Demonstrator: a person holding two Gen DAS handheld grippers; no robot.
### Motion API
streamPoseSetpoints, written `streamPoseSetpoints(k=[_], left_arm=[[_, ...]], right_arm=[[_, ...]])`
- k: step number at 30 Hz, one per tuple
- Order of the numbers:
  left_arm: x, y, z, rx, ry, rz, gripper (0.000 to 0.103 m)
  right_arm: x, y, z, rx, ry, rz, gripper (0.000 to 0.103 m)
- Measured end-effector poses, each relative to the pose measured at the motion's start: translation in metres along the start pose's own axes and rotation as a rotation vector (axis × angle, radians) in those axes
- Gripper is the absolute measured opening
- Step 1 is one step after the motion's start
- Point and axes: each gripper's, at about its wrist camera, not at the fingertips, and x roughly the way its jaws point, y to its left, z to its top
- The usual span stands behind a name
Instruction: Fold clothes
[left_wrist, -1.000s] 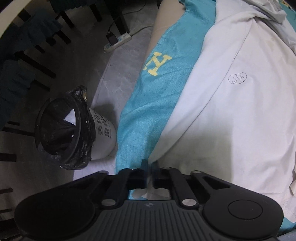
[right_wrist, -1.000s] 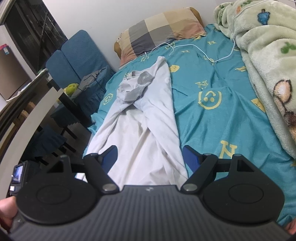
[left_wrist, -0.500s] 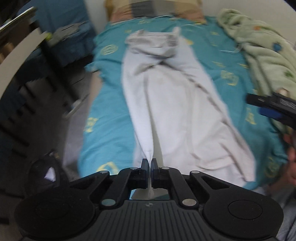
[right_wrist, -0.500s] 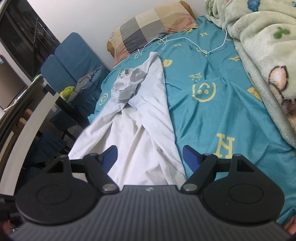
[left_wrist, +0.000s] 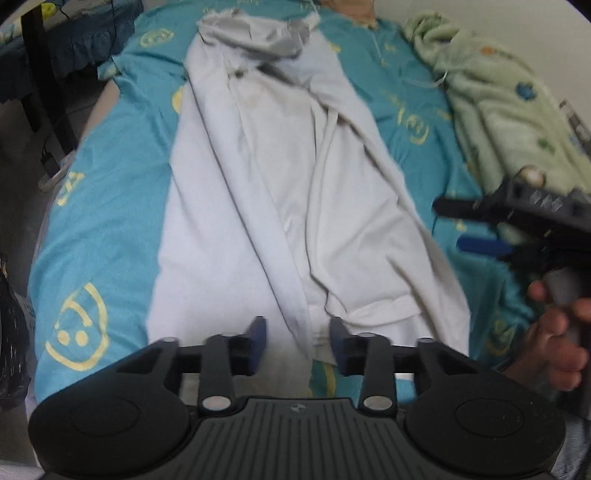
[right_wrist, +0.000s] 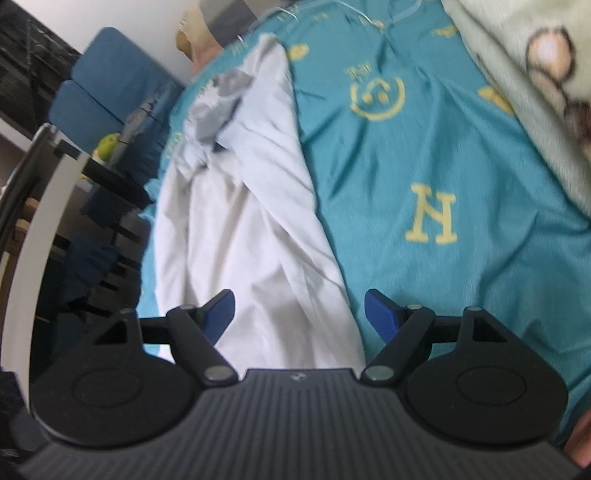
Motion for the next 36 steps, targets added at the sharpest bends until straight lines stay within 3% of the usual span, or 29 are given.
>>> streamPoseSetpoints(k=[3,5,7,10,12,17,19,21,23,24,25,26,28,31,36], left_arm=[[-0.015,0.028,0.008,-0.086,-0.1,0.005,0.059],[-0.011,0.046,0.013,-0.159,-0.109,0.046,0.062],[-0.001,0.063,0.016,-0.227,-0.072,0.106,0.062],[0.014,0.077,0.019,-0.278,-0.008,0.107,0.06],[0.021,0.074,0.019,-0.255,0.026,0.116,0.06],[0.032,0.063,0.013,-0.189,0.094,0.067,0.06],[0.034,0.059,0.01,-0.168,0.119,0.045,0.06],[0.034,0.054,0.006,-0.134,0.141,0.045,0.059],[0.036,0.046,0.0,-0.095,0.162,0.041,0.053],[0.037,0.042,-0.002,-0.072,0.175,0.04,0.039],[0.038,0.039,-0.004,-0.048,0.189,0.04,0.032],[0.038,0.036,-0.004,-0.036,0.19,0.047,0.028],[0.036,0.032,-0.005,-0.019,0.184,0.067,0.009],[0.023,0.032,-0.004,-0.038,0.14,0.061,0.005],[-0.044,0.04,0.007,-0.139,-0.029,-0.058,0.003]], right_arm=[[0.011,-0.007,-0.003,0.036,0.036,-0.029,0.079],[0.019,-0.006,-0.007,0.042,0.081,-0.031,0.079],[0.027,0.001,-0.012,0.012,0.127,-0.012,0.081],[0.031,0.019,-0.022,-0.059,0.181,0.054,0.081],[0.029,0.029,-0.03,-0.09,0.191,0.094,0.081],[0.036,0.038,-0.041,-0.169,0.194,-0.029,0.078],[0.034,0.043,-0.043,-0.207,0.196,-0.039,0.08],[0.034,0.05,-0.049,-0.263,0.208,-0.042,0.073],[0.032,0.058,-0.053,-0.327,0.211,-0.05,0.061],[0.031,0.062,-0.055,-0.359,0.212,-0.054,0.047],[0.031,0.066,-0.057,-0.387,0.212,-0.059,0.029],[0.03,0.068,-0.057,-0.403,0.21,-0.064,0.024],[0.027,0.069,-0.056,-0.417,0.198,-0.069,0.016],[0.011,0.069,-0.048,-0.398,0.158,-0.051,0.011],[-0.032,0.073,-0.023,-0.355,0.048,0.006,0.01]])
